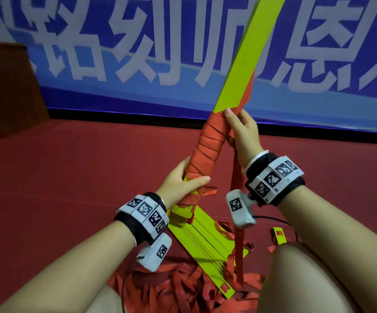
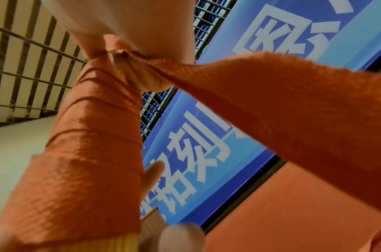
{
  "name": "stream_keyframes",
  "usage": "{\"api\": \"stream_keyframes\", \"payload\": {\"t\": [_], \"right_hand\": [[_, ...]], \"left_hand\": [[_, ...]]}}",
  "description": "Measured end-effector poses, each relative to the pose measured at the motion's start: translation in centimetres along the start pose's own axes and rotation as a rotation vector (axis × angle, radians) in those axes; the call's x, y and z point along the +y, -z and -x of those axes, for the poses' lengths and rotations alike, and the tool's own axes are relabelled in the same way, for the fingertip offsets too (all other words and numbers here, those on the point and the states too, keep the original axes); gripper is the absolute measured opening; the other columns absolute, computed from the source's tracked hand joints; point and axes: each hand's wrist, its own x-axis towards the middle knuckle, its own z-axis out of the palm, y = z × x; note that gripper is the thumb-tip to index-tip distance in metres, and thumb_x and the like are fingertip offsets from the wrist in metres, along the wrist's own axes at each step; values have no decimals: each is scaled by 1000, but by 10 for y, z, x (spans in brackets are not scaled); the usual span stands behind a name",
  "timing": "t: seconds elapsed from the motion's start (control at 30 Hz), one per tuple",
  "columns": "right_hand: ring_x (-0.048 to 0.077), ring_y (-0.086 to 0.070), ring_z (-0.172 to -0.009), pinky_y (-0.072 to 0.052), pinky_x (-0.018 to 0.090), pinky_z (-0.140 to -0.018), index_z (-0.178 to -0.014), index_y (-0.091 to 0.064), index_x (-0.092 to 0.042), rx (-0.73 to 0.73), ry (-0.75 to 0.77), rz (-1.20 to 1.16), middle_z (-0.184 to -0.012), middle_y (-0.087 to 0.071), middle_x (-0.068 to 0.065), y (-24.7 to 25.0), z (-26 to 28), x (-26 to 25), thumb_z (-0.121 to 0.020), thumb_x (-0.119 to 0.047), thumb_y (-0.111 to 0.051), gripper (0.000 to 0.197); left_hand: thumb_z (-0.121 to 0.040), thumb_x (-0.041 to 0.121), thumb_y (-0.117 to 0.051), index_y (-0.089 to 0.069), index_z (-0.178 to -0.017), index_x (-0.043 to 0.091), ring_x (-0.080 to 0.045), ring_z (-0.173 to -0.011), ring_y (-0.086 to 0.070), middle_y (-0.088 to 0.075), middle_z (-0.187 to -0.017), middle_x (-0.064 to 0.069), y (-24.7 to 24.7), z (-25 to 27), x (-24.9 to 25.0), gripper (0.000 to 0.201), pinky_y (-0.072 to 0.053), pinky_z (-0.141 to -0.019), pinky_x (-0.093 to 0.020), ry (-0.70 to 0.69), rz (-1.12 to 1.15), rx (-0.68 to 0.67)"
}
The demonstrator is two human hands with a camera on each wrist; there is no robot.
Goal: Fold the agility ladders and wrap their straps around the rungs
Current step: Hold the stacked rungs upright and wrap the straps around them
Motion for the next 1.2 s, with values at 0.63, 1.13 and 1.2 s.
{"api": "stream_keyframes", "payload": {"t": [0.63,1.13,1.2], "right_hand": [[7,-26,-30,-19,17,-33,-81,-54,-5,54,-101,244,-57,-36,7,-5,-7,11,-93,-10,-53,14],[5,-60,-71,-46,27,-67,-107,-61,-14,78,2,240,-83,-65,-9,-18,-6,12,-82,-36,-73,35],[4,-56,-66,-42,23,-62,-105,-58,-15,73,5,243,-80,-60,-11,-15,-7,14,-86,-33,-70,29]], "left_hand": [[-87,33,-67,-31,-143,43,-31,-101,-62,-66,-112,-2,-4,-5,-14,67,-46,-78,-34,-40,-586,413],[-94,25,-54,-18,-153,32,-35,-103,-46,-39,-104,-5,-13,-2,-26,70,-37,-92,-40,-222,-633,427],[-90,23,-62,-23,-152,35,-33,-106,-48,-40,-104,-3,-10,-3,-23,73,-35,-90,-34,-212,-606,424]]}}
